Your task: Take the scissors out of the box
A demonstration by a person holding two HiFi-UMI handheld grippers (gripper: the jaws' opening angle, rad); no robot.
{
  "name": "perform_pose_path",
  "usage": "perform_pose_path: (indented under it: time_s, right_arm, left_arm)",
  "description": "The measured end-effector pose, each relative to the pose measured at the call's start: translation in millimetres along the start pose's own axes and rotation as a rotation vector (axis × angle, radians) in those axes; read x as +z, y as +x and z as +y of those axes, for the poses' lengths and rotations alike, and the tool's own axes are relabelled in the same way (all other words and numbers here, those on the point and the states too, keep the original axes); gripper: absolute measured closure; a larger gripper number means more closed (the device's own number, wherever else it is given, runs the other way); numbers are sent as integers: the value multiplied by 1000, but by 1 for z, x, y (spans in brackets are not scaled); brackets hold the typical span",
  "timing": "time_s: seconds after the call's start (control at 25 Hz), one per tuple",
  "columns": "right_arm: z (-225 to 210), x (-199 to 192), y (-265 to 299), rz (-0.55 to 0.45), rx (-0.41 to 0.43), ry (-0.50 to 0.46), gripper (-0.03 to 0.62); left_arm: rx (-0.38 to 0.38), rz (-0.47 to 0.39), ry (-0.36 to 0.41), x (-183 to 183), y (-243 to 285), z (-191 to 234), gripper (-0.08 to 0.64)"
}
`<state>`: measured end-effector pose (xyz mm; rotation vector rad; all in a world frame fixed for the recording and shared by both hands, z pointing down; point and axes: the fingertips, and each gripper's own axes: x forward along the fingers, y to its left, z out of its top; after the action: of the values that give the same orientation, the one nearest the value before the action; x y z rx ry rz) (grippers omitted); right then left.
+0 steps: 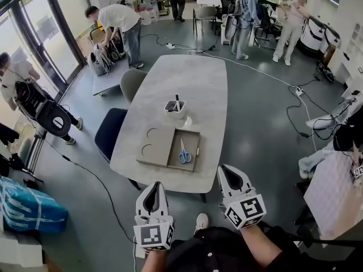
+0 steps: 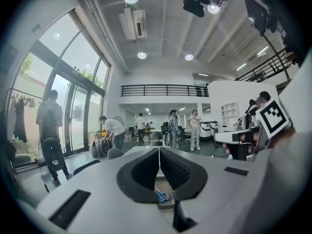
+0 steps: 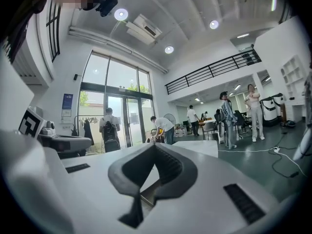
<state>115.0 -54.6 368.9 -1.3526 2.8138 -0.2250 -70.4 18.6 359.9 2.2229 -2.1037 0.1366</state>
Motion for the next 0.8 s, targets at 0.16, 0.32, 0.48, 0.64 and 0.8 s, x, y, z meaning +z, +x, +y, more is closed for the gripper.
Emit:
perform_pose_path:
  time_s: [0.16, 0.32, 0.48, 0.64, 0.8]
  right_arm:
    - [-12, -2, 16, 7, 19, 5, 595]
    - [-18, -6, 28, 18, 27, 21, 595]
    - [-12, -13, 42, 39, 56, 19, 595]
    - [-5, -13, 56, 47, 74, 14, 595]
    - [-6, -11, 80, 51, 66, 6, 595]
  left_arm:
    - [19, 2, 0, -1, 15, 0, 543]
    - [39, 22, -1, -6, 23, 7, 543]
    - [69, 30, -11, -8, 27, 18, 543]
    - [77, 33, -20, -9, 35, 27, 543]
    - [64, 12, -22, -5, 53, 41, 543]
